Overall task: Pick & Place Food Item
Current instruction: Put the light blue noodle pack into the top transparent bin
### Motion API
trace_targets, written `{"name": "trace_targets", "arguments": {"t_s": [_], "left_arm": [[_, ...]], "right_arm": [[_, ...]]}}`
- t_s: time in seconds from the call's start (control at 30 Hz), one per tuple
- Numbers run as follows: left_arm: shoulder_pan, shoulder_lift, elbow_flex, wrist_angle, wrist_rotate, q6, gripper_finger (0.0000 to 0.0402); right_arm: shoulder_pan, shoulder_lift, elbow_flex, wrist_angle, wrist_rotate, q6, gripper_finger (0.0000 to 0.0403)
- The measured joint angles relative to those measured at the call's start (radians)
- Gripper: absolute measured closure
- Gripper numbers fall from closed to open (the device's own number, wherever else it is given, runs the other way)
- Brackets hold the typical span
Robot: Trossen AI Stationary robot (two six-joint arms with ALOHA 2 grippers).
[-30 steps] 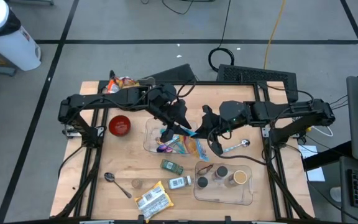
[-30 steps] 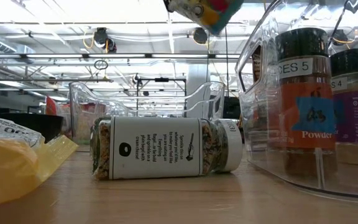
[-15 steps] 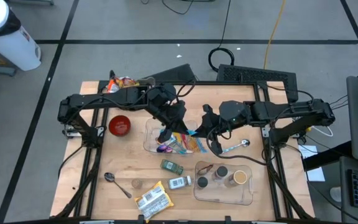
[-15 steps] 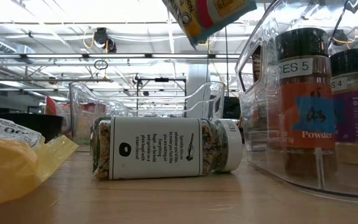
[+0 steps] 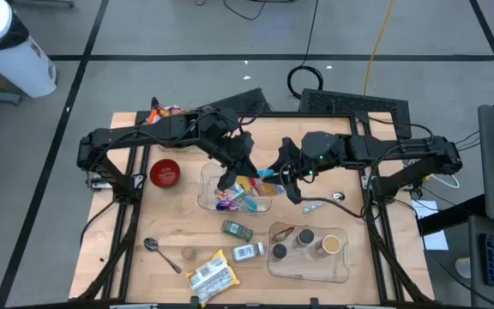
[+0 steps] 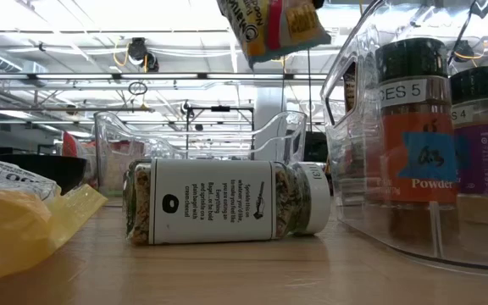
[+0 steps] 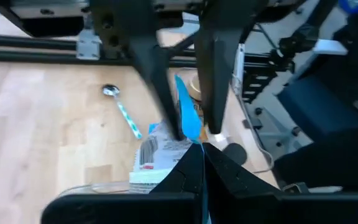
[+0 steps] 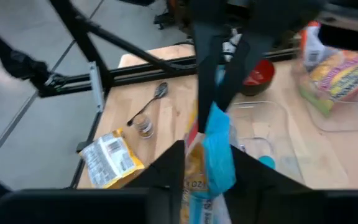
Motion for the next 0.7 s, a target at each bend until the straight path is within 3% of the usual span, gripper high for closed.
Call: {"name": "trace_targets", "arguments": {"t_s": [0.27,0.37,0.5,0.7], "left_arm": [[0.059,-0.069,0.0,-0.041,-0.076,-0.044,0.04],[0.096,-0.094,0.0,-0.058,-0.089,-0.09,0.04],[0.152,-0.117,0.0,-0.119,-0.197,-0.159,0.0401],[0.265,-0.138,0.0,-0.234,-0.3,-0.276,0.0401]], "right_arm": [[-0.092,-0.019,0.0,0.017,0.009,-0.028,0.024],[-0.132,-0.035,0.0,0.059,0.009,-0.081,0.0228],[-0.204,-0.073,0.0,0.079,0.018,-0.168,0.0219],[-0.313,-0.14,-0.001,0.064,0.111,-0.234,0.0217]]}}
